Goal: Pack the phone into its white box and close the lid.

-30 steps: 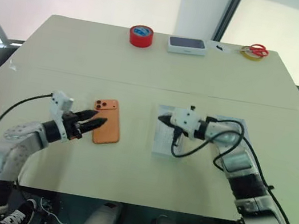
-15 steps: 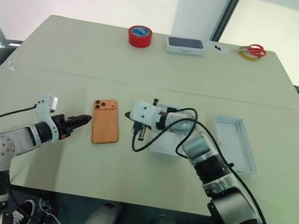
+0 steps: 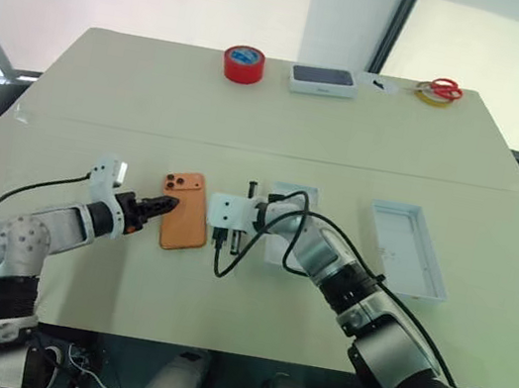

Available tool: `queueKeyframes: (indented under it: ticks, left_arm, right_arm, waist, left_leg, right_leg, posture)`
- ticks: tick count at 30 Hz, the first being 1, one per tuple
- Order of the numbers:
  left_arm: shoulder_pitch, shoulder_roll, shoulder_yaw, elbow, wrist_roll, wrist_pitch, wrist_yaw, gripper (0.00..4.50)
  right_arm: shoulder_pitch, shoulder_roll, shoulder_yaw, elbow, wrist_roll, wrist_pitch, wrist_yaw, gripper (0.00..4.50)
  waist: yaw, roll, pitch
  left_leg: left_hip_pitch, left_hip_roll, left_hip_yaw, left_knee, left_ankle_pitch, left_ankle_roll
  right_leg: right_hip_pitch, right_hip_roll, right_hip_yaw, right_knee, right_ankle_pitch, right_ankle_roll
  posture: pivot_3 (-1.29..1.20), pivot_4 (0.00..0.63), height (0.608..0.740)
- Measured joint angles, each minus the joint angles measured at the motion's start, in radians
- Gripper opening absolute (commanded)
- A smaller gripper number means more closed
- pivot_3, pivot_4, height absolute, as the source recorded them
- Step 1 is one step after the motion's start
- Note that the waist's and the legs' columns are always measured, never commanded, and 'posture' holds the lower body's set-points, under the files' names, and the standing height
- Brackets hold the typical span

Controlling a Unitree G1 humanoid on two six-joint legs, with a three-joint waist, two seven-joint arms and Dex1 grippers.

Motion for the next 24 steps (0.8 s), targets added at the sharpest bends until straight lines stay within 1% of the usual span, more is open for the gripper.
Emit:
queueKeyframes:
  ticks: [8, 12, 15, 18, 19, 20, 24]
  left_arm:
    - [-0.067, -0.068, 0.017, 0.063, -0.025, 0.089, -0.022, 2.88]
    - [-0.081, -0.059, 0.013, 0.093, -0.025, 0.098, -0.052, 2.88]
    - [-0.082, -0.044, 0.014, 0.116, -0.025, 0.102, -0.072, 2.04]
    - [-0.077, -0.04, 0.019, 0.142, -0.03, 0.111, -0.082, 0.56]
    - [-0.081, -0.047, 0.032, 0.138, -0.06, 0.124, -0.104, 0.11]
    - [-0.084, -0.044, 0.033, 0.13, -0.066, 0.132, -0.106, 0.05]
    - [-0.073, -0.063, 0.092, 0.158, -0.092, 0.165, -0.086, 0.05]
  right_arm:
    - [0.002, -0.001, -0.005, -0.006, -0.001, 0.016, 0.007, 0.03]
    - [0.005, -0.002, -0.005, -0.011, -0.001, 0.022, 0.006, 0.03]
    - [0.007, -0.002, -0.005, -0.013, -0.001, 0.022, 0.006, 0.0]
    - [0.009, -0.002, -0.005, -0.017, -0.002, 0.023, 0.005, 0.0]
    - [0.01, -0.002, -0.005, -0.018, -0.003, 0.023, 0.005, 0.0]
    - [0.01, -0.002, -0.005, -0.018, -0.004, 0.023, 0.005, 0.0]
    - [0.014, -0.001, -0.006, -0.022, -0.001, 0.023, 0.001, 0.0]
  waist:
    - [0.002, 0.0, -0.001]
    - [-0.003, 0.0, -0.001]
    - [-0.006, 0.0, -0.001]
    - [-0.006, 0.0, -0.001]
    - [-0.005, 0.0, -0.002]
    - [-0.006, 0.0, -0.002]
    - [-0.01, 0.0, -0.002]
  left_leg:
    - [0.0, 0.0, 0.0, 0.0, 0.0, 0.0]
    - [0.0, 0.0, -0.001, 0.0, 0.0, 0.0]
    - [0.0, 0.0, 0.0, 0.0, 0.0, 0.0]
    - [0.0, 0.0, -0.001, 0.0, 0.0, 0.0]
    - [0.0, 0.0, -0.001, 0.0, 0.0, 0.0]
    - [0.0, 0.0, -0.001, 0.0, 0.0, 0.0]
    - [0.0, 0.0, -0.001, -0.001, 0.0, 0.0]
  right_leg:
    - [0.001, 0.0, 0.0, 0.0, 0.0, 0.0]
    - [0.0, 0.0, 0.0, 0.0, 0.0, 0.0]
    - [0.0, 0.0, 0.0, 0.0, 0.0, 0.0]
    - [0.0, 0.0, 0.0, 0.0, 0.0, 0.0]
    - [0.0, 0.0, 0.0, 0.0, 0.0, 0.0]
    - [0.0, 0.0, 0.0, 0.0, 0.0, 0.0]
    - [0.0, 0.0, 0.0, 0.0, 0.0, 0.0]
  posture:
    - [0.0, 0.15, 0.736]
    - [0.0, 0.15, 0.736]
    - [0.0, 0.15, 0.736]
    - [0.0, 0.15, 0.736]
    - [0.0, 0.15, 0.736]
    - [0.0, 0.15, 0.736]
    - [0.0, 0.15, 0.736]
